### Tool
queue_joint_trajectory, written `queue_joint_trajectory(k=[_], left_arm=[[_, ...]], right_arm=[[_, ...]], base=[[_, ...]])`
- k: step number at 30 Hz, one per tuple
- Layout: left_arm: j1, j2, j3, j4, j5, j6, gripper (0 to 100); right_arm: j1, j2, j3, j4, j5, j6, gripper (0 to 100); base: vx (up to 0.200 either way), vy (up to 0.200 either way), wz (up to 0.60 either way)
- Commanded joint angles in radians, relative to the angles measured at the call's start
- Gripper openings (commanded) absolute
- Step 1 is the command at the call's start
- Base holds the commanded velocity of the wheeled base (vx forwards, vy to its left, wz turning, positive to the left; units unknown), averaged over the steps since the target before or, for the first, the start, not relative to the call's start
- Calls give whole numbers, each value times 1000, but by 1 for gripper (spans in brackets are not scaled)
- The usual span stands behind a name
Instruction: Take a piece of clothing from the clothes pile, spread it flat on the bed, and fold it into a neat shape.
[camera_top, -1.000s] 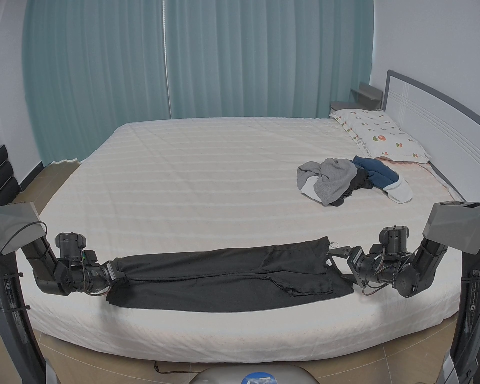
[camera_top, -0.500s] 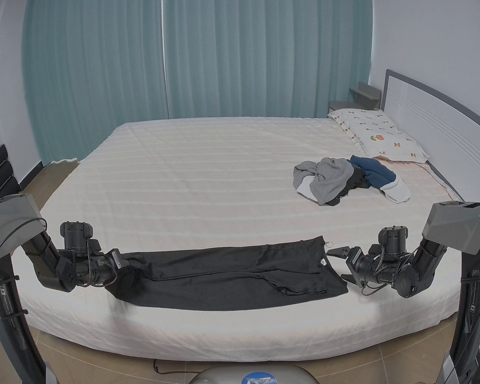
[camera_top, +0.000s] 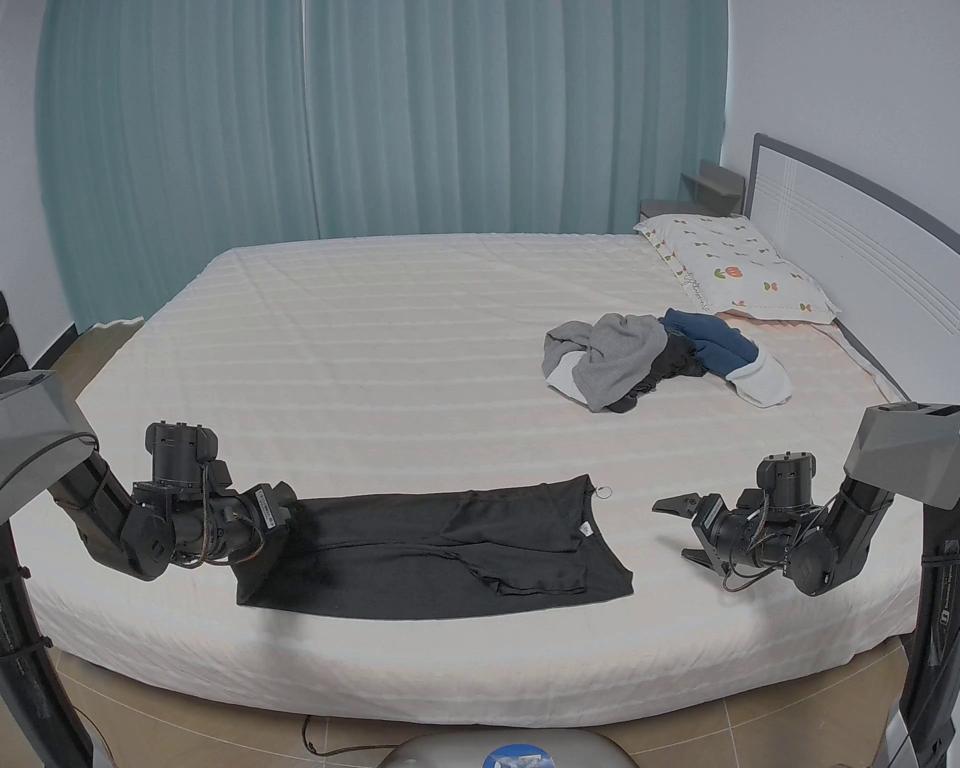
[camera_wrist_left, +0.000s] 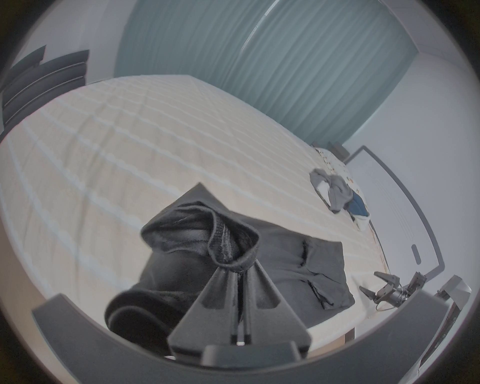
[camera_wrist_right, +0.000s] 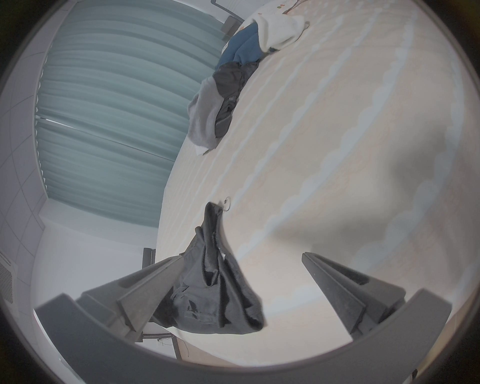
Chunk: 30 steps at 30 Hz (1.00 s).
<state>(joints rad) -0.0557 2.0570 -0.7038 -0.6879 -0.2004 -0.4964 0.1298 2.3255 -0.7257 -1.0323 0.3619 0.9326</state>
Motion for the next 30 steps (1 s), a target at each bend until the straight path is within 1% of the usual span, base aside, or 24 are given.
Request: queue_joint_trajectory(k=[1,3,4,6,9,13,17,22,24,28,30], left_arm=[[-59,-55,-48,59,27,-1,0],[-93,-57,-86,114,49,-1,0],[-98,-55,-91,119,52,-1,0],[-134,-48,-125,159,95,-1,0],[-170,-41,-160,186,131,-2,0],[-210,-15,-201,228,139,-2,0],[-253,26,-278,304,159,-2,0],[-297,87,-352,337,167,-4,0],[-312,120,-382,346,188,-4,0],[-349,193,-442,344,246,-8,0],[-368,222,-465,344,263,-16,0]], right_arm=[[1,2,0,-2,0,0,100],[1,2,0,-2,0,0,100],[1,2,0,0,0,0,100],[2,2,0,0,0,0,100],[4,3,0,0,0,0,100],[4,2,5,-2,0,-1,100],[7,3,5,-2,-1,-3,100],[7,8,5,-3,-1,-4,100],[7,9,6,-12,-1,-3,100],[7,9,8,-15,-1,-3,100],[7,9,6,-15,-1,-4,100]], base=[[0,-200,0],[0,-200,0],[0,-200,0],[0,-200,0],[0,-200,0],[0,-200,0],[0,-200,0],[0,-200,0],[0,-200,0],[0,0,0],[0,0,0]])
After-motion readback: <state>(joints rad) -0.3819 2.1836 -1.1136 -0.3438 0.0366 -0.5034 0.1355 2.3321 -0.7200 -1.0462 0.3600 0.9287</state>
